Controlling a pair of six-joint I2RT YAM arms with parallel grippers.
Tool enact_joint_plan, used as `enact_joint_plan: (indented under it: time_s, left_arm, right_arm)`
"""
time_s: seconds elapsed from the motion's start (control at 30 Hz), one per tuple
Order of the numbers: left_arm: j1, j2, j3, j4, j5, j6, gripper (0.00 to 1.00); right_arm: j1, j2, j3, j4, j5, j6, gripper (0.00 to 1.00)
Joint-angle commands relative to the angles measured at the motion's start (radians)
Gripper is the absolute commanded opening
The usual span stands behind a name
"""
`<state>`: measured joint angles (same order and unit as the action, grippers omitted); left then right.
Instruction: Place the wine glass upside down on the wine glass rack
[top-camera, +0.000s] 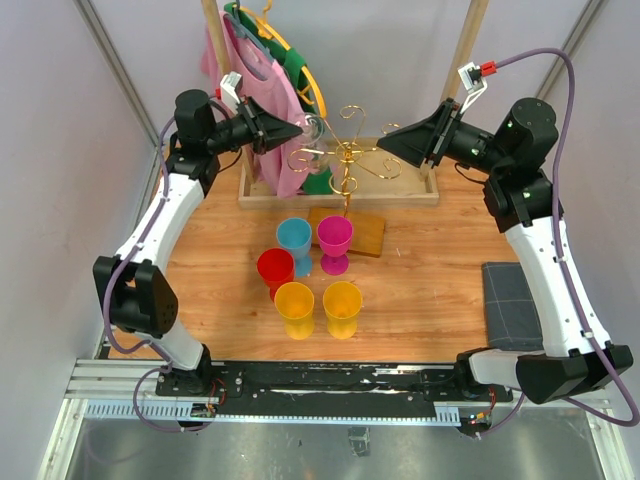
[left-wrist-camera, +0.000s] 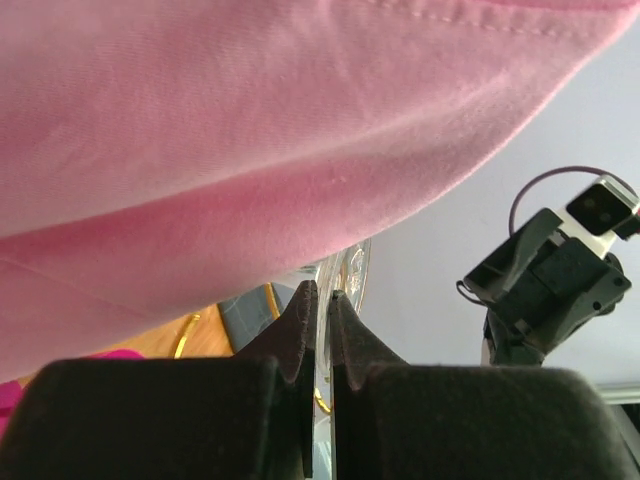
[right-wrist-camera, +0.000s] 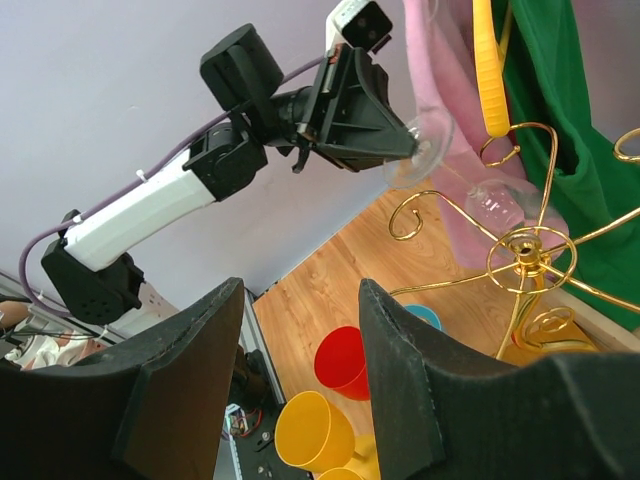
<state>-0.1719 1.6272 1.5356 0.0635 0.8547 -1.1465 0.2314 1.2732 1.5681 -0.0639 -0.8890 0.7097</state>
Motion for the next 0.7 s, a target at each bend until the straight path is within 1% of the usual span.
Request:
enact_joint_plan:
  time_s: [0.0, 0.1, 0.2, 0.33, 0.47, 0.67]
  left_arm:
    - [-0.001, -0.058, 0.009, 0.030, -0.023, 0.022, 0.00]
    - [-0.004, -0.046, 0.020, 0.017, -0.034, 0.018, 0.00]
    - [-0.022, -0.043, 0.019, 0.042, -0.020, 0.003, 0.00]
    - [-0.038, -0.046, 0.011, 0.021, -0.015, 0.013, 0.00]
    - [-0.055, -0.063, -0.001, -0.020, -0.042, 0.051, 0.00]
    - [-0.057, -0.056, 0.005, -0.039, -0.078, 0.069, 0.00]
  right_arm:
    - [-0.013, -0.005, -0.013, 0.040, -0.008, 0.004, 0.51]
    - [-0.013, -0.004, -0.015, 0.052, -0.010, 0.011, 0.51]
    - [-0.013, -0.003, -0.016, 0.052, -0.011, 0.011, 0.51]
    - [-0.013, -0.005, -0.016, 0.051, -0.011, 0.011, 0.51]
    - [-0.014, -0.003, -0.017, 0.053, -0.012, 0.011, 0.51]
    - [-0.013, -0.002, -0.023, 0.060, -0.013, 0.016, 0.51]
